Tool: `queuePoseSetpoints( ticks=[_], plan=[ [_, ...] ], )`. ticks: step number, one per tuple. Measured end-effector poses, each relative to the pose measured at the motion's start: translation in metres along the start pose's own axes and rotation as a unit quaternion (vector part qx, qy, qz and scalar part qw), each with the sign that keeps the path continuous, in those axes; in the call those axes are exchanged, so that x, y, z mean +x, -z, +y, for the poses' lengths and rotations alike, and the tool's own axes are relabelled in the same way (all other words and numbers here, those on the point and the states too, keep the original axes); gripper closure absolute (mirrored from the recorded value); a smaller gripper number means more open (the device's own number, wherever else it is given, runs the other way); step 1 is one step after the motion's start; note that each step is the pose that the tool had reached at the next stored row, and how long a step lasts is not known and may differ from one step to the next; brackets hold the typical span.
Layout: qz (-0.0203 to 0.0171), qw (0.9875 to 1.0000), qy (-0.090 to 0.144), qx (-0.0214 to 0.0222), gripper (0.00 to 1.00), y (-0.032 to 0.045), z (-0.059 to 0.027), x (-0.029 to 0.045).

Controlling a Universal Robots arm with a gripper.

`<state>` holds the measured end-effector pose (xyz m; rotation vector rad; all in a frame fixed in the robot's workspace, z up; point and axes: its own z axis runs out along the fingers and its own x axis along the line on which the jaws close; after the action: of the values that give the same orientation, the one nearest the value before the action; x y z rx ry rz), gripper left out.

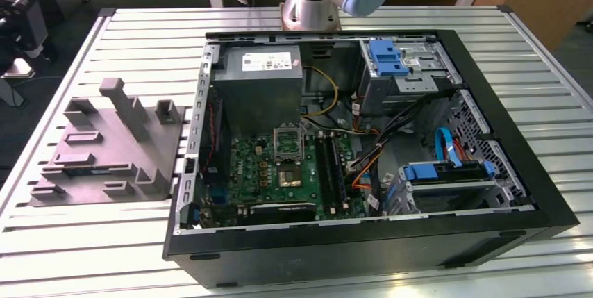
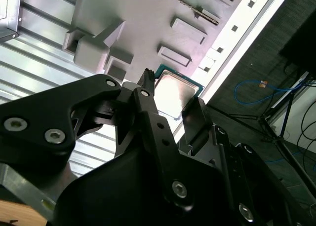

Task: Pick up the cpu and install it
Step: 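Pick up the cpu and move it towards the insertion slot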

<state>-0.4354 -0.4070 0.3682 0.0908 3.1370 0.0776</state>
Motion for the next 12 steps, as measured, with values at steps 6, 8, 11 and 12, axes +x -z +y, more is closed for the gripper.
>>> queuePoseSetpoints(
  ticks=[6,8,11,12],
  plan=[
    [0.0000,1.0000,0.000,0.0000,0.53,0.0000,0.0001,-0.0016],
    [-0.0001,1.0000,0.000,0.0001,0.53,0.0003,0.0001,-0.0017],
    [0.0000,1.0000,0.000,0.0001,0.53,0.0011,0.0001,-0.0017],
    [0.0000,1.0000,0.000,0.0001,0.53,0.0014,0.0002,-0.0017]
  ],
)
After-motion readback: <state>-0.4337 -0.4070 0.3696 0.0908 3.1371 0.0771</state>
